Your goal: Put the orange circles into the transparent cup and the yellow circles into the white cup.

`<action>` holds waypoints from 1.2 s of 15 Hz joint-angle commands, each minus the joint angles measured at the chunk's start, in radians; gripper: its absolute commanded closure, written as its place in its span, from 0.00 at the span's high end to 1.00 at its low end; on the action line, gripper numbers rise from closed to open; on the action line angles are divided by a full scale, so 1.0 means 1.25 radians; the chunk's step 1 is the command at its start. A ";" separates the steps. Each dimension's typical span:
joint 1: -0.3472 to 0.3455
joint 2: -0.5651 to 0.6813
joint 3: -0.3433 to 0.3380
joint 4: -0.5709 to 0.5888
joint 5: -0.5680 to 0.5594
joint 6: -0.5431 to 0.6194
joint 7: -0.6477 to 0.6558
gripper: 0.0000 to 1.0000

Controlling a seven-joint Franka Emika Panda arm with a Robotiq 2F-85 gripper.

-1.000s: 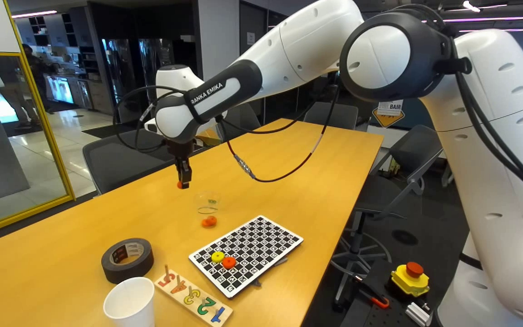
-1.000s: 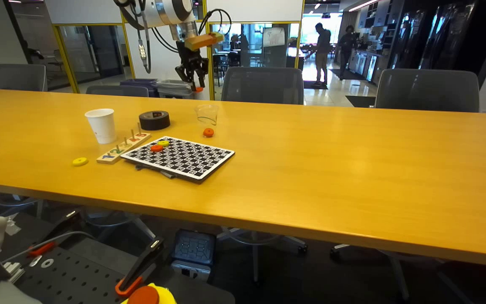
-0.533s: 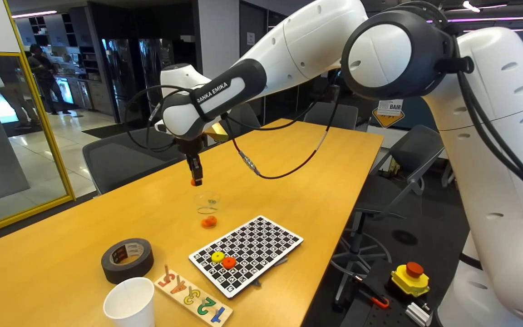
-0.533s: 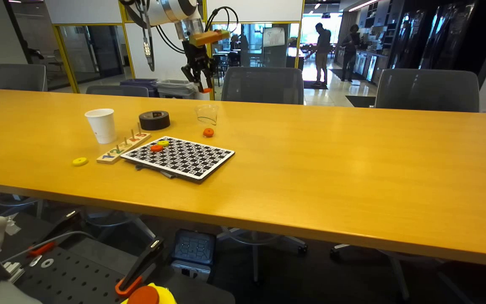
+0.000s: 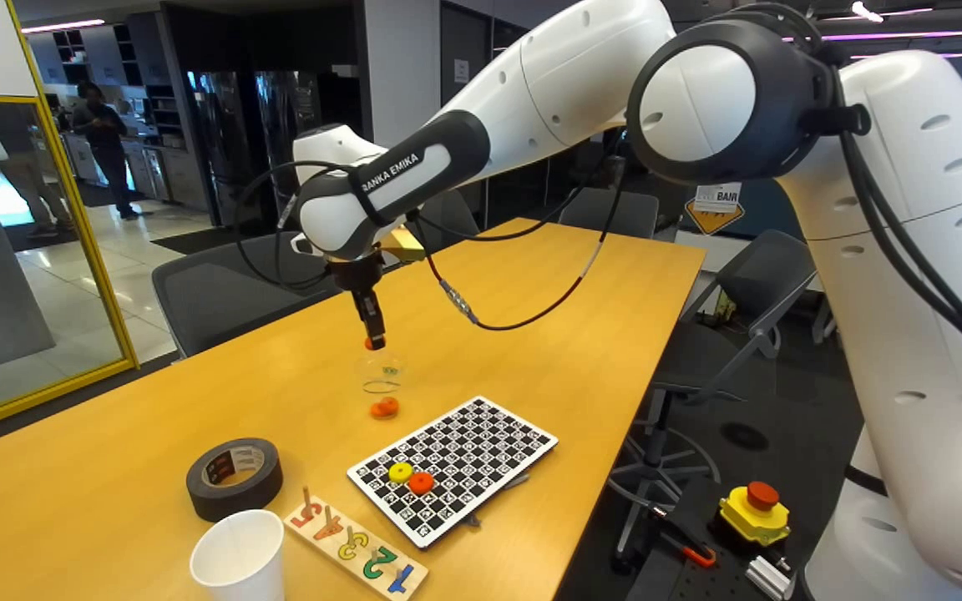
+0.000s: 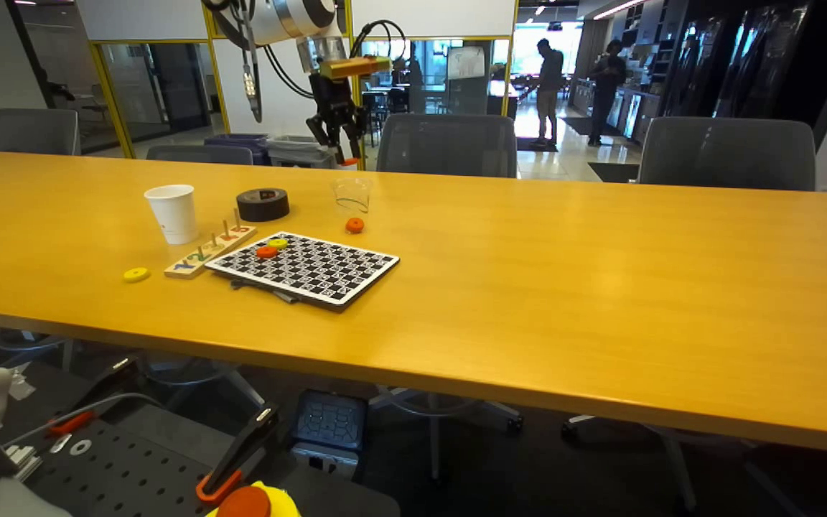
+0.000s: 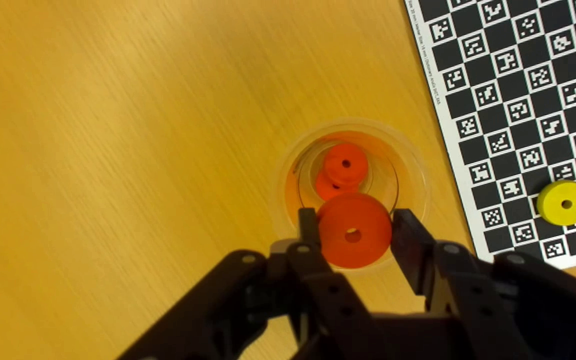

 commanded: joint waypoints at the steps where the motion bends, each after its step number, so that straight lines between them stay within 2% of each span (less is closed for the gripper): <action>1: -0.002 0.009 0.005 0.021 -0.002 -0.031 -0.002 0.21; 3: -0.004 0.014 0.006 0.025 0.001 -0.037 -0.004 0.21; 4: -0.004 0.017 0.006 0.028 0.002 -0.043 -0.001 0.53; 5: -0.004 0.020 0.005 0.031 0.003 -0.048 0.002 0.68; 9: -0.006 0.018 0.002 0.024 0.003 -0.041 0.016 0.96; 10: -0.006 0.014 0.001 0.018 0.002 -0.038 0.024 1.00; 18: -0.028 -0.127 -0.001 -0.140 0.032 -0.018 0.212 1.00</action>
